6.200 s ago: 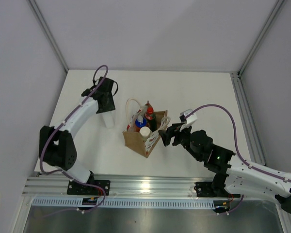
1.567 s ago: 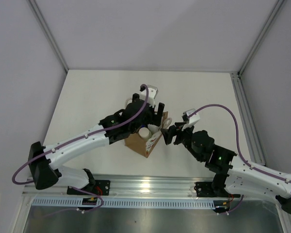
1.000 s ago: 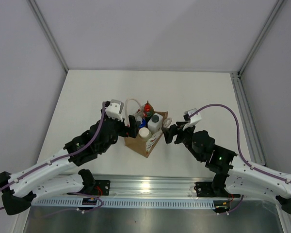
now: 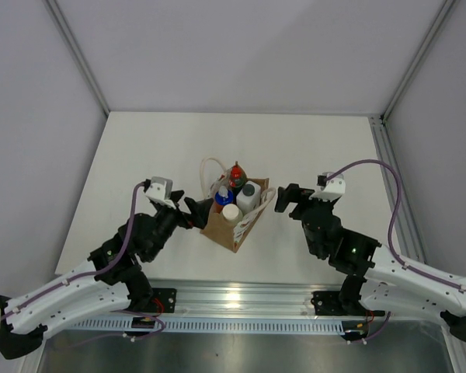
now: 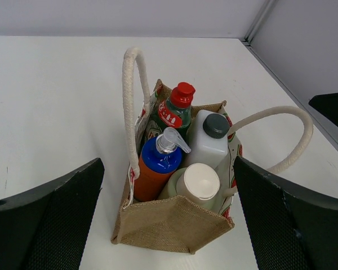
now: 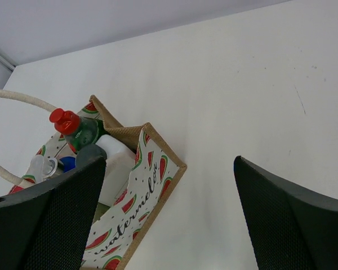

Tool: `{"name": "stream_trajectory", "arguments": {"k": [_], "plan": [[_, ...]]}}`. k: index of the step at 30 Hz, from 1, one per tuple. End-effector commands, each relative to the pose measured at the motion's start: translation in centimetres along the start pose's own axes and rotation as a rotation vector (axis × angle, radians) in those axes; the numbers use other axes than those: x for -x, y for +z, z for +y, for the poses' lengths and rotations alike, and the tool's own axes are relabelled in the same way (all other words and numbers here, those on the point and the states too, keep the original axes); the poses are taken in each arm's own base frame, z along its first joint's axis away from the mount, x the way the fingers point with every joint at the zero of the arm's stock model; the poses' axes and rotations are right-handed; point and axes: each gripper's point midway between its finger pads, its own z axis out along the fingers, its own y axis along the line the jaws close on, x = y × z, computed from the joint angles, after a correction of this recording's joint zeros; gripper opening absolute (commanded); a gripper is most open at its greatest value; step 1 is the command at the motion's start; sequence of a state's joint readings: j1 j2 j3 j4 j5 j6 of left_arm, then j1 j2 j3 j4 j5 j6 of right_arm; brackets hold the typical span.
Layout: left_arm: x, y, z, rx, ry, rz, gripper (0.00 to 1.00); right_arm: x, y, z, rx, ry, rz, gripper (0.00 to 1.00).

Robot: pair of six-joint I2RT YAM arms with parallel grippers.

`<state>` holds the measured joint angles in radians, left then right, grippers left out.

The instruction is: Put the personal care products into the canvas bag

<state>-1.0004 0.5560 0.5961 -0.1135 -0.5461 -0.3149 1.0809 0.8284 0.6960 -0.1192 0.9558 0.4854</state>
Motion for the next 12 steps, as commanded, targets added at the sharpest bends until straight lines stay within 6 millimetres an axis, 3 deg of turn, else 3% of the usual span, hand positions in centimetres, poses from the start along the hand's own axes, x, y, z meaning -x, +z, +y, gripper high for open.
{"name": "stream_trajectory", "arguments": {"k": [1, 12], "plan": [[1.01, -0.13, -0.68, -0.036, -0.012, -0.043, 0.99, 1.87, -0.40, 0.29, 0.014, 0.081, -0.050, 0.99], [0.92, -0.17, -0.43, -0.029, 0.002, -0.042, 0.99, 2.03, -0.84, 0.38, 0.064, 0.095, -0.065, 0.99]]}}
